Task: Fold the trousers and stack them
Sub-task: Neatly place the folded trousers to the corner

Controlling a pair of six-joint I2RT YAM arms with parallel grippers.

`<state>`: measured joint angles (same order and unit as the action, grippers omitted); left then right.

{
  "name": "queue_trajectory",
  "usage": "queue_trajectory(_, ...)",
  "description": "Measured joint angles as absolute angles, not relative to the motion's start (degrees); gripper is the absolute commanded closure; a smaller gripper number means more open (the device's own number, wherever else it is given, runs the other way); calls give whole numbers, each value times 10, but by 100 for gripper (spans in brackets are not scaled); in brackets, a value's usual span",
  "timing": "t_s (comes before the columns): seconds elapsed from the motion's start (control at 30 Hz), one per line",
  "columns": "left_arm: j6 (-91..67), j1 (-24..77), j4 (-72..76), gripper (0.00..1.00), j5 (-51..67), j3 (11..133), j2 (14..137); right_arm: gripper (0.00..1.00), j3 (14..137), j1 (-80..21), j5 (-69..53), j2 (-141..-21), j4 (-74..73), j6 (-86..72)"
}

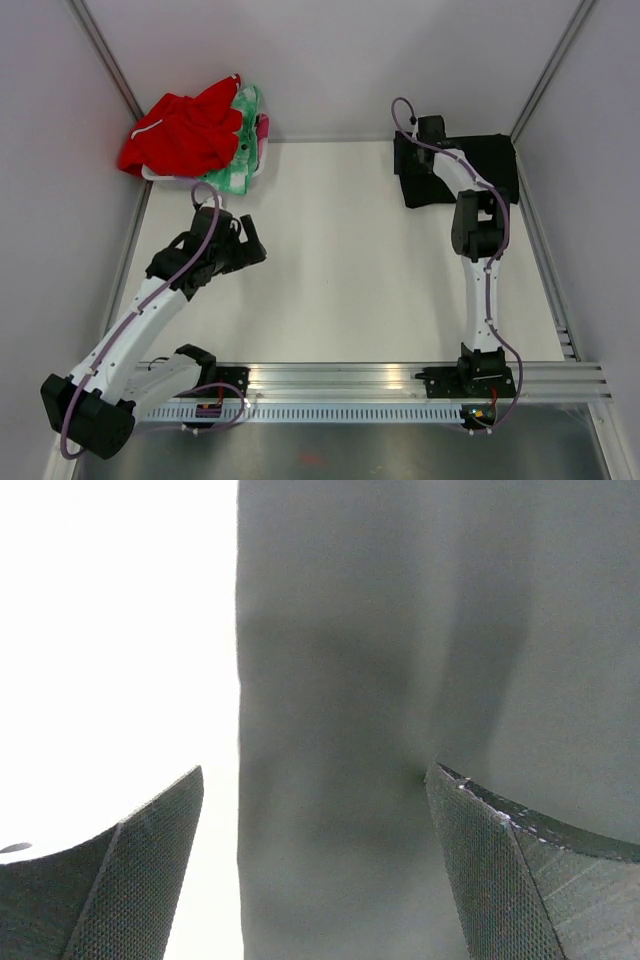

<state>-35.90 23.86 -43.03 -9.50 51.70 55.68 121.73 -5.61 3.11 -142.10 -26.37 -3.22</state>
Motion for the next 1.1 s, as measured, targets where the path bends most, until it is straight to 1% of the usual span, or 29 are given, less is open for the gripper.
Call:
queue_trajectory(0.07,-358,235,-429,0,-94,530,558,2,1193,-64,-9,-1383,-276,-35)
queue_trajectory(0.13,-355,227,-411,0,-87,542,559,2,1157,-80,-36,-1322,-278,-39)
queue_trajectory(0.3,-347,179,-351,0,-49,561,559,2,1083,-119,-91,-1122,-245,-63)
queue_trajectory(0.4,-333,138,-328,0,-11,585,569,2,1043,-121,-123,-990,-212,-86)
queue_trajectory(0.47,-321,123,-317,0,7,602,577,2,1004,-116,-132,-918,-192,-99)
queue_trajectory(0.6,-302,114,-308,0,39,628,582,2,872,-108,-137,-785,-166,-123)
queue_trajectory(0.7,-288,113,-304,0,65,625,564,2,757,-108,-130,-713,-167,-137)
queue_trajectory(0.83,-278,113,-299,0,77,579,500,2,638,-109,-115,-639,-189,-159)
queue_trajectory(0.97,-270,113,-310,0,82,541,435,2,576,-109,-105,-574,-202,-174)
queue_trajectory(1.1,-259,113,-314,0,81,526,404,2,547,-109,-100,-522,-197,-183)
